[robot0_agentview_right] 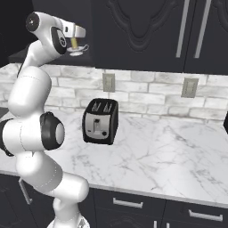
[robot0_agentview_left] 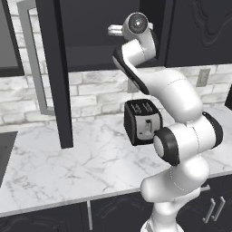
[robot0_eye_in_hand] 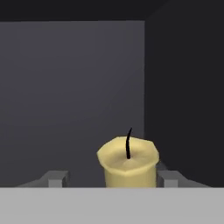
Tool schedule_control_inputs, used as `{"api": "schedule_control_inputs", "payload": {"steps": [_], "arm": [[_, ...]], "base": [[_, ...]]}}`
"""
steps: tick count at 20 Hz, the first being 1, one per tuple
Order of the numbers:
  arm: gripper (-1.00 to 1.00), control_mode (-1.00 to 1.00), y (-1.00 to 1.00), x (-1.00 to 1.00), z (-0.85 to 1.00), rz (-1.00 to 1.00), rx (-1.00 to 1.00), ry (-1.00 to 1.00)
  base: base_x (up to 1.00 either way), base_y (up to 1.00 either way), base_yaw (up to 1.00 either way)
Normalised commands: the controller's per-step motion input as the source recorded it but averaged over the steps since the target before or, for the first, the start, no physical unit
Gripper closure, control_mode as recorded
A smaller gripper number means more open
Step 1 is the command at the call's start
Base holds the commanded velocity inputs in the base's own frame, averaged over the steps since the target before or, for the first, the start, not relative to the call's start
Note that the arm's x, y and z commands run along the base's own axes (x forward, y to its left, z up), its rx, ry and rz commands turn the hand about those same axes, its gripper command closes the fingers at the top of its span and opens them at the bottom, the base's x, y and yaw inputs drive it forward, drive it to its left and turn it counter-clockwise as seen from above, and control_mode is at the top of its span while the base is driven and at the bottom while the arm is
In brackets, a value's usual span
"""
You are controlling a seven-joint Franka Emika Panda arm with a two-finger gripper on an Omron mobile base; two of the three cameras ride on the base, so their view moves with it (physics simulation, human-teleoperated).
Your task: Get the candle and the beer from the cabinet and move them to the dining counter.
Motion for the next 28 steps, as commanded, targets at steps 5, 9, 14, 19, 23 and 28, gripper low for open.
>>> {"api": "schedule_control_inputs", "payload": {"steps": [5, 9, 14, 19, 23, 28], "arm": [[1.00, -1.00, 0.00, 0.00, 0.00, 0.00, 0.00, 0.00], [1.00, -1.00, 0.00, 0.00, 0.00, 0.00, 0.00, 0.00], [1.00, -1.00, 0.00, 0.00, 0.00, 0.00, 0.00, 0.00], [1.00, -1.00, 0.00, 0.00, 0.00, 0.00, 0.00, 0.00], [1.00, -1.00, 0.00, 0.00, 0.00, 0.00, 0.00, 0.00], [1.00, -1.00, 0.00, -0.32, 0.00, 0.00, 0.00, 0.00]], "base": [[0.00, 0.00, 0.00], [0.00, 0.00, 0.00], [0.00, 0.00, 0.00], [0.00, 0.00, 0.00], [0.00, 0.00, 0.00], [0.00, 0.00, 0.00]]}}
